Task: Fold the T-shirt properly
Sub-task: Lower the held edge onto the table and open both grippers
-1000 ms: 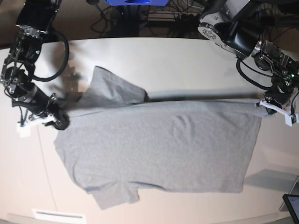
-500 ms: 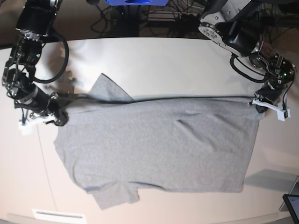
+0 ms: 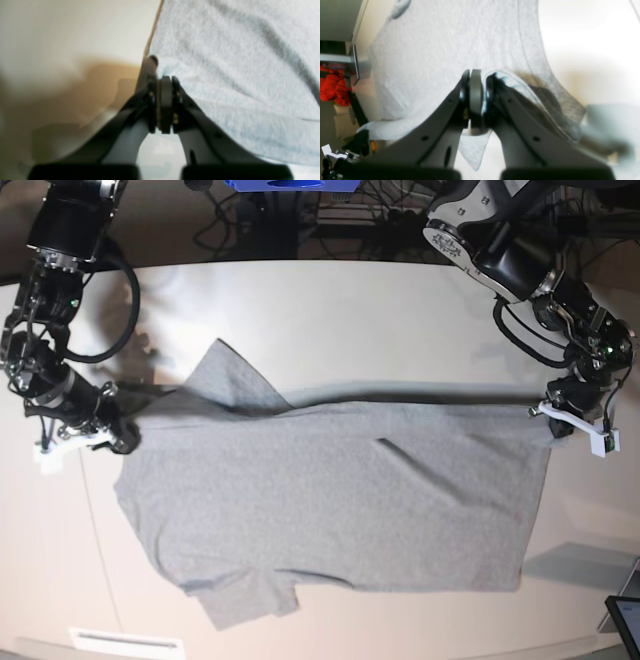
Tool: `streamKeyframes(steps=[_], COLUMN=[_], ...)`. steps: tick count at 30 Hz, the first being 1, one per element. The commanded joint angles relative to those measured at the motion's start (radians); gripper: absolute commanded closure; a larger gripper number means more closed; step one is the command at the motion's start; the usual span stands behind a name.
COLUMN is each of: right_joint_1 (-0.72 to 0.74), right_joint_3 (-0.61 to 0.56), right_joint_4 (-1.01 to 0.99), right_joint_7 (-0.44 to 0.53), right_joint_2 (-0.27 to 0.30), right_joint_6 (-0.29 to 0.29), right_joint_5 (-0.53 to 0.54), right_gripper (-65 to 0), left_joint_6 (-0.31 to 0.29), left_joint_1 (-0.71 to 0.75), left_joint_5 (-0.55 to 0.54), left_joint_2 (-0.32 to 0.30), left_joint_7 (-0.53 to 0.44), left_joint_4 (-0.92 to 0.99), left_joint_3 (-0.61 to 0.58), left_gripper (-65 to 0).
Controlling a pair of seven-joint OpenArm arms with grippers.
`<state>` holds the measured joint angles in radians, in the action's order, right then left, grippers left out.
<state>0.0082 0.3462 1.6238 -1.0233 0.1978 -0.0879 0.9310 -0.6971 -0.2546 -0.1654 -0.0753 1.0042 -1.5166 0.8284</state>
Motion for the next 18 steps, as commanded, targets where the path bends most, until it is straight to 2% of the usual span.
streamKeyframes(steps=[1,13,18], right_joint_1=[0.017,0.082,0.094], right_joint_3=[0.001,-0.117,-0.117], right_joint_4=[0.014,-0.023,-0.075], right_joint_7=[0.014,0.030,0.074], right_joint_2=[0.013,0.013,0.019], right_joint_6=[0.007,0.003,0.000], right_joint_5=[0.012,0.009,0.007], right_gripper=[0.0,0.0,0.0], left_joint_6=[-0.001,-0.001,-0.001], left_joint_1=[-0.028,-0.116,-0.136], left_joint_5=[-0.018,-0.016,-0.016], left_joint_2=[-0.019,-0.030,-0.045], left_joint_7=[-0.025,-0.031,-0.144], left_joint_4=[-0.009,0.032,0.159], left_joint_3=[-0.004,-0.013,-0.014], left_gripper=[0.0,0.0,0.0])
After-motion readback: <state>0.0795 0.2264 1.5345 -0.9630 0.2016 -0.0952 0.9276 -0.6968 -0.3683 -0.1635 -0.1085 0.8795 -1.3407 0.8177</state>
